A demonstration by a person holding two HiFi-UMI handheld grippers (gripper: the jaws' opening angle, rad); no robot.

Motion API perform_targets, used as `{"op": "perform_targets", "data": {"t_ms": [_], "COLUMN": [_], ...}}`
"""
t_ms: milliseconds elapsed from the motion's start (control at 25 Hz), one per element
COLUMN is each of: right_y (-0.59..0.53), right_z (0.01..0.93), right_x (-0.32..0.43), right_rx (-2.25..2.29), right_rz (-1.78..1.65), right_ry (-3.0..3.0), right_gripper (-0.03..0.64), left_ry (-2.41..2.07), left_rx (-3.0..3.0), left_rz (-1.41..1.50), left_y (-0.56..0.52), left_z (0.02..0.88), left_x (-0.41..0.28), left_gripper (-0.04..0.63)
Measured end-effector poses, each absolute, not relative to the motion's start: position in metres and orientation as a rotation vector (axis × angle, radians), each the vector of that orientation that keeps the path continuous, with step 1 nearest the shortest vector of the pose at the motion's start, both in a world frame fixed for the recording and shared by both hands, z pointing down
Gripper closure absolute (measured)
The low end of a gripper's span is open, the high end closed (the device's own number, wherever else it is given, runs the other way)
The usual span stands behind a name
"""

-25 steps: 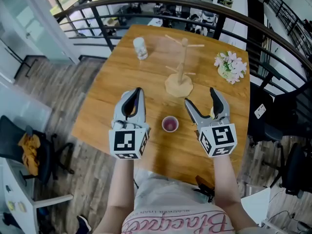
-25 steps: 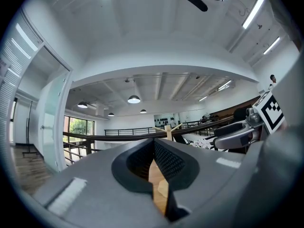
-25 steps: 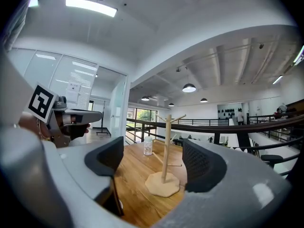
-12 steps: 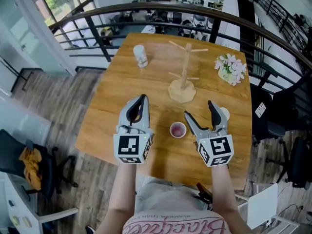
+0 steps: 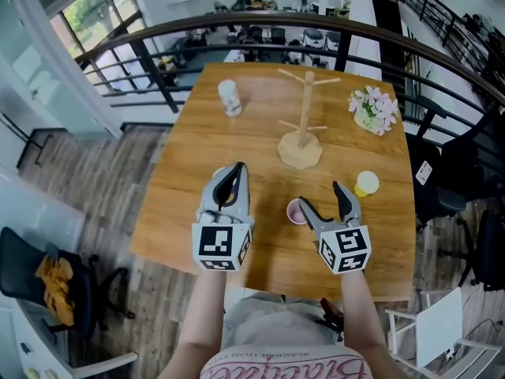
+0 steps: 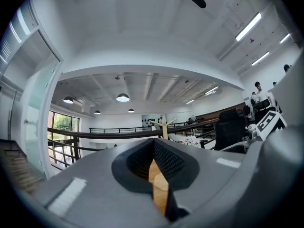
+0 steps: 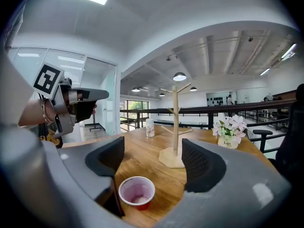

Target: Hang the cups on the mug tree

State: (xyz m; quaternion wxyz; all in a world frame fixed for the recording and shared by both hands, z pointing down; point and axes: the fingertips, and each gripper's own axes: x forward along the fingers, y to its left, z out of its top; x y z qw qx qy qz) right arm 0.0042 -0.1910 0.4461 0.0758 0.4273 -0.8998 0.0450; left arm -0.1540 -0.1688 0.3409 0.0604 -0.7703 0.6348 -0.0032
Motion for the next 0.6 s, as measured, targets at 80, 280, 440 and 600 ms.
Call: {"op": "perform_targets", "data": {"t_ms": [80,280,440,600], "right_y": [-0.190,-0.182,-0.175,-0.172], "right_z": [0.458,0.489,0.509,0.529], "right_x": [0.003,-0.004,-0.007,-0.008], "right_rx": [1.283,1.230,1.222,1.212], "right_rz": [0.155,0.189,0.192,0.213], "right_ry": [-2.684,-2.658,-2.624,-2.587], "right_gripper": [0.242,0.242,0.230,0.224], "left_ry": [1.906,1.886,1.881,1.874], "left_rx": [-2.340,-2.350,-2.361,-2.377], "left_rz": [-0.007,0.003,0.013,0.015], "left_y": [-0.169,-0.171,-0.169,-0.169], "left_z": [0.343,0.351,0.360,0.368], "left_x": [-0.154,-0.156,-0.158,-0.159], "left_gripper": [0.584,0.584,0.584,0.584]}}
